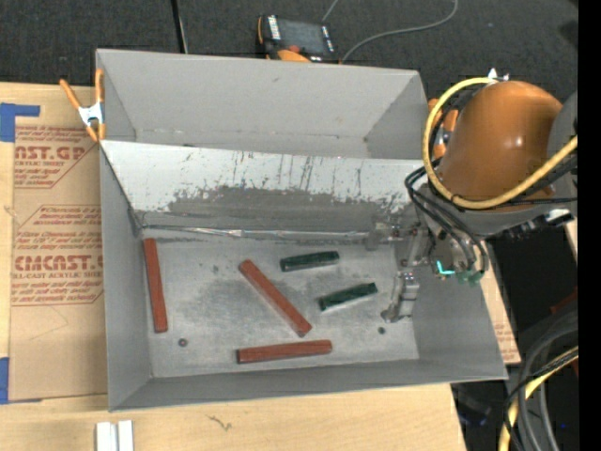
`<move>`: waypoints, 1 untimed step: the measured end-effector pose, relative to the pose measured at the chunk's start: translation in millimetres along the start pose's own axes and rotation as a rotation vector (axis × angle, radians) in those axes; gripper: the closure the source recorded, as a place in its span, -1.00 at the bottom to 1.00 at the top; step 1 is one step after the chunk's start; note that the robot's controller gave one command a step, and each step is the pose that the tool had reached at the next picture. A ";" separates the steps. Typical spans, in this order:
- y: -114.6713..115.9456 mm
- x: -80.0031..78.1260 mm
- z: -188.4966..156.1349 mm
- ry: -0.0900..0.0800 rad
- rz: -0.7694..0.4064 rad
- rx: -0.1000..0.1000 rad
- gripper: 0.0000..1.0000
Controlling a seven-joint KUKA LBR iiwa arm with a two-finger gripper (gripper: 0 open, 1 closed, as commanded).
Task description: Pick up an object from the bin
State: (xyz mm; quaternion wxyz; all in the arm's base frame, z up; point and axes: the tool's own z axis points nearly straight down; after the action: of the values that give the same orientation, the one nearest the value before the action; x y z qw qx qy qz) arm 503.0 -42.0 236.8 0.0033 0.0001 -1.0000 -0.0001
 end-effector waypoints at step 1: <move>-6.8 -53.4 164.0 -0.006 -0.129 0.000 -1.00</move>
Offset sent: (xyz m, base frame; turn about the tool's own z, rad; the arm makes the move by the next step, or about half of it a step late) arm 0.0524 -0.0079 -0.1605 -0.1283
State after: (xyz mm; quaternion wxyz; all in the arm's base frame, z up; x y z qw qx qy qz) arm 555.3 -48.8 72.5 0.0000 0.0647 -0.9979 -0.0002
